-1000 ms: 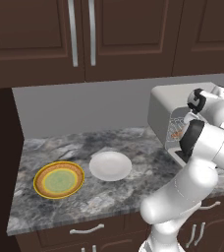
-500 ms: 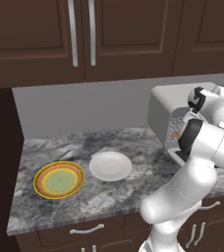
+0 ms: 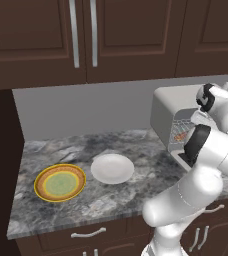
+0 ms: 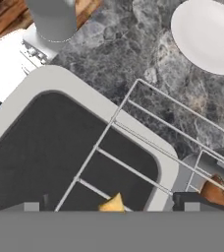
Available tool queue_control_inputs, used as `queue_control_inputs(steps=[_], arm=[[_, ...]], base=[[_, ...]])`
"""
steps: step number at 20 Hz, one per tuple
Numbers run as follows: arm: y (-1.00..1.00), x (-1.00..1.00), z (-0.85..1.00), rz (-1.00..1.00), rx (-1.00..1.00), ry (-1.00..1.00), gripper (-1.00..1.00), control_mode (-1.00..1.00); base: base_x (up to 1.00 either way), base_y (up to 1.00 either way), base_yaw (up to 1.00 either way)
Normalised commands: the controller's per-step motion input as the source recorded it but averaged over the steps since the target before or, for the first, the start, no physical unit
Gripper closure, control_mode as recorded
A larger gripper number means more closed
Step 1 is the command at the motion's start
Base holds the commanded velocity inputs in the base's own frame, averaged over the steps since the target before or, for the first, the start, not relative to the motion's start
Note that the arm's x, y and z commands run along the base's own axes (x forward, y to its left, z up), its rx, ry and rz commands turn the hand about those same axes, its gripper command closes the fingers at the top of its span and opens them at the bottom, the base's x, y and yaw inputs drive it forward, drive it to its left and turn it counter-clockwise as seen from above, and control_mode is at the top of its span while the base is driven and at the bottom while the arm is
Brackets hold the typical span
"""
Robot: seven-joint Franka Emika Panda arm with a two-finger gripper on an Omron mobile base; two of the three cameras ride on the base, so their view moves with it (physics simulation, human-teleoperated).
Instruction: Open the toaster oven door. Place the baguette on the bottom rack in the toaster oven and place the steak on the top rack.
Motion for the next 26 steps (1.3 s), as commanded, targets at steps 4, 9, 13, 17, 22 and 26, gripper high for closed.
queue_control_inputs(steps=[4,9,13,17,22,26], arm=[[0.03,-0.34,0.08,0.0,0.0,0.04,-1.0,-1.0],[0.04,-0.19,0.01,0.0,0.0,0.07,-1.0,-1.0],[0.02,-0.19,0.07,0.0,0.0,0.02,-1.0,-1.0],[-0.01,-0.45,0.07,-0.2,0.0,0.0,-1.0,-1.0],[0.0,-0.43,0.0,-0.53,0.0,0.03,-1.0,-1.0],[-0.1,-0.35,0.0,-0.37,0.0,0.11,-1.0,-1.0]], base=[[0.0,0.0,0.0],[0.0,0.0,0.0],[0.0,0.0,0.0],[0.0,0.0,0.0],[0.0,0.0,0.0],[0.0,0.0,0.0]])
